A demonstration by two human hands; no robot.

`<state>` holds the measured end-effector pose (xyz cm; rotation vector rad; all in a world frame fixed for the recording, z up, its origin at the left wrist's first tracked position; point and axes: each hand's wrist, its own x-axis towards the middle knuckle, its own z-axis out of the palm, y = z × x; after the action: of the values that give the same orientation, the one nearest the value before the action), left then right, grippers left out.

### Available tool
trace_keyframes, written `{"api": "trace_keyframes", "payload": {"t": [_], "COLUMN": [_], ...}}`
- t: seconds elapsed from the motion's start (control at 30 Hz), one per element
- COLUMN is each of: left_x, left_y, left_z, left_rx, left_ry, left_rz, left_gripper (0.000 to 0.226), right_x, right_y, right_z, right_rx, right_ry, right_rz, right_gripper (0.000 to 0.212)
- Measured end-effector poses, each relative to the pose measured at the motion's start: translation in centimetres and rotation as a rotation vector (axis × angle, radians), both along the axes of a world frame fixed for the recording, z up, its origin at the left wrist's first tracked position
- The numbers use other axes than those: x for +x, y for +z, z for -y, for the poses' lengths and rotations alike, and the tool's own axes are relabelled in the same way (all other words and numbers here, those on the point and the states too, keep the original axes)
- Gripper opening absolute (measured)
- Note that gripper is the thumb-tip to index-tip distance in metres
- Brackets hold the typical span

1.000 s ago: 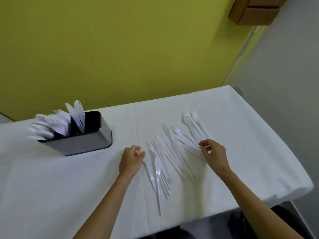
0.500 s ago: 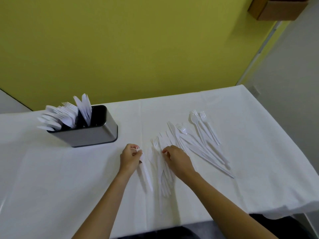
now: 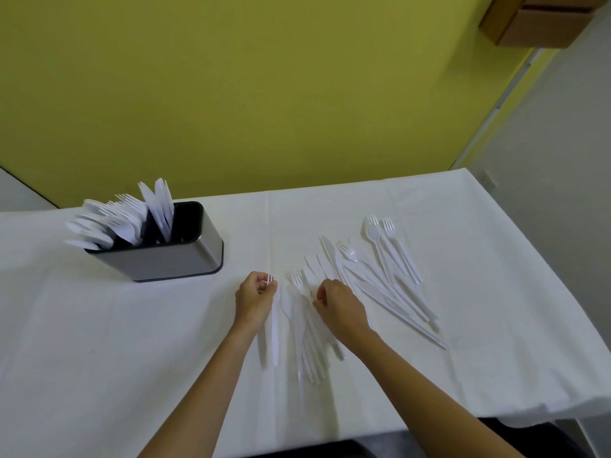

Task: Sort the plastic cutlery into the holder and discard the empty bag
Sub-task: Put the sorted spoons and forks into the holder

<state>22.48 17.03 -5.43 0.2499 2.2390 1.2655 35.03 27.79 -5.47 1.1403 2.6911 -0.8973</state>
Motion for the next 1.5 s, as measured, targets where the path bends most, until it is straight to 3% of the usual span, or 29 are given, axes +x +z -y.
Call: {"api": "trace_keyframes", "payload": {"t": [0.2,0.37,0.6,0.8,0.97,1.13,1.2,1.3,1.47,1.5], "left_x": [0.1,0.1,0.1,-0.3,-1.2,-2.0,-2.0,-1.6,-1.2,-1.3], "left_y": [-0.2,-0.3,-0.4,1.8,4.3,4.9,4.9,4.8,4.4,4.3], "left_z": [-1.9,-3.8,-4.5,-4.1,-3.9,-4.5,-4.8,-5.0,-4.5,-4.3], "left_rx": [-0.046,-0.109,-0.113,0.078,0.258,0.324,0.315,0.295,0.268,0.266], "left_ry": [-0.094,-0.215,-0.153,-0.062,0.069,0.150,0.152,0.129,0.105,0.108], "left_rz": [-0.003,-0.090,-0.111,-0.026,0.008,0.002,0.014,0.034,0.059,0.064], "left_gripper": [0.007,0.032,0.007,0.007,0.006,0.008,0.011,0.011,0.012,0.012], "right_x": [1.6,3.0,3.1,0.1,-0.9,0.1,1.0,2.6,3.5,3.4], "right_y": [0.1,0.6,1.0,0.4,0.5,0.9,1.2,1.2,-0.5,-0.8], "right_z": [-1.4,-3.6,-9.3,-10.3,-10.0,-11.5,-12.8,-14.7,-16.7,-16.8], "right_rx": [-0.036,-0.061,0.066,0.088,0.223,0.044,0.000,-0.026,-0.054,-0.030], "right_ry": [-0.059,-0.126,-0.227,-0.134,-0.130,-0.495,-0.616,-0.676,-0.580,-0.563], "right_rz": [-0.056,-0.095,-0.103,-0.038,-0.064,-0.421,-0.458,-0.392,-0.248,-0.231], "right_gripper": [0.009,0.019,0.018,0.030,0.023,0.023,0.026,0.031,0.021,0.028]}}
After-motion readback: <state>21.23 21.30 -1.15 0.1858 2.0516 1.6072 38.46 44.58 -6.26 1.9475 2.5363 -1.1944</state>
